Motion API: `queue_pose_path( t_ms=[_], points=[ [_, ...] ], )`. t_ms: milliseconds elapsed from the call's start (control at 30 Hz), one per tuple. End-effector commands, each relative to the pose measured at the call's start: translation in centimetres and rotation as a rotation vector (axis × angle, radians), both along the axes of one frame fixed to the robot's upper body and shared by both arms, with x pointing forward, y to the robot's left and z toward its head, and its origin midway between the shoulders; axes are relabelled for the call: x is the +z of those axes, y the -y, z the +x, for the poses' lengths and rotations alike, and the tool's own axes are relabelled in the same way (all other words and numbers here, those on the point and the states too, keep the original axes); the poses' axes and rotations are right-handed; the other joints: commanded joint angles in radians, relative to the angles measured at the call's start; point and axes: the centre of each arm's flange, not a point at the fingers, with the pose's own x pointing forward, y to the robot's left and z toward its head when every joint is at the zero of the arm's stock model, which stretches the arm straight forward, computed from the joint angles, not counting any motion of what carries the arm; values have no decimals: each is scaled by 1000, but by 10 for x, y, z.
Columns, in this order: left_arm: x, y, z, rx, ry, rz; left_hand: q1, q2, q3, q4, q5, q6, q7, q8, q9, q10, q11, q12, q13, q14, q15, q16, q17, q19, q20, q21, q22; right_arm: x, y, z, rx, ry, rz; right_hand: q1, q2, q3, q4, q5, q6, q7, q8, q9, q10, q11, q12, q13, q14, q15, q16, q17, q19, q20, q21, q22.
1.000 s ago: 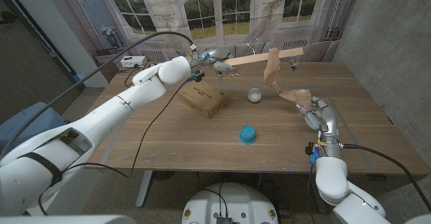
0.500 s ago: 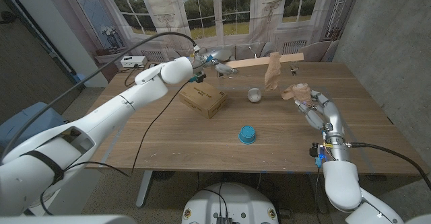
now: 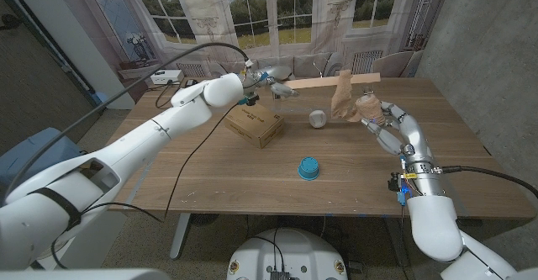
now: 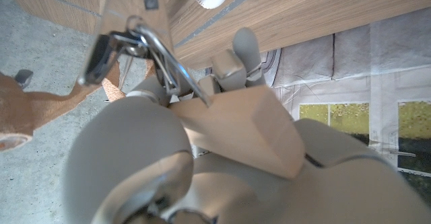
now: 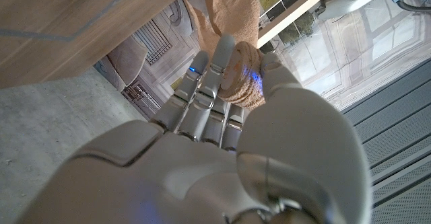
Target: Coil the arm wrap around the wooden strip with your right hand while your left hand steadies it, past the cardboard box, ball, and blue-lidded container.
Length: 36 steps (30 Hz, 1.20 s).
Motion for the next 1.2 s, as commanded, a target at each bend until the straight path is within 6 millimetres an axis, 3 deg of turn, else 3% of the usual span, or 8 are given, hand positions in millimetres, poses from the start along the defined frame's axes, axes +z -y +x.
queue_pose_path(
  t_ms=[33,633,1000,1200],
  points=[
    [-10,5,5,10,-22,33,13,-4,5,1,6,-16,27,8,2,8,-16,6,0,5,0,6,2,8,-45,4,5,31,-6,-26,-54,45,-110,76,85,13,5,6,467,23,101,6,340,-19,65,5,7,-64,-5,6,-5,0,10,0],
    [-11,15,3,23,-16,90,12,-3,5,2,10,-18,27,13,0,10,-19,6,0,3,-2,6,-1,8,-45,3,3,67,-7,-51,-92,160,-191,67,84,12,8,7,465,11,98,8,336,-24,61,6,2,-69,-13,7,-18,-8,18,-5],
    [-10,17,2,22,-13,98,12,-2,4,3,11,-20,28,16,0,5,-18,5,0,4,-2,8,0,8,-45,4,4,98,-9,-55,-124,230,-231,48,83,3,19,8,437,-34,94,29,302,-69,55,23,-39,-84,-42,8,-63,-51,19,-9],
    [-10,19,1,17,-15,104,12,-2,4,3,12,-21,28,16,-2,7,-17,5,0,3,-1,7,-1,9,-45,3,3,118,-8,-49,-94,261,-244,47,85,2,20,12,438,-44,97,37,294,-77,55,29,-43,-89,-49,9,-65,-55,24,-9]
  ],
)
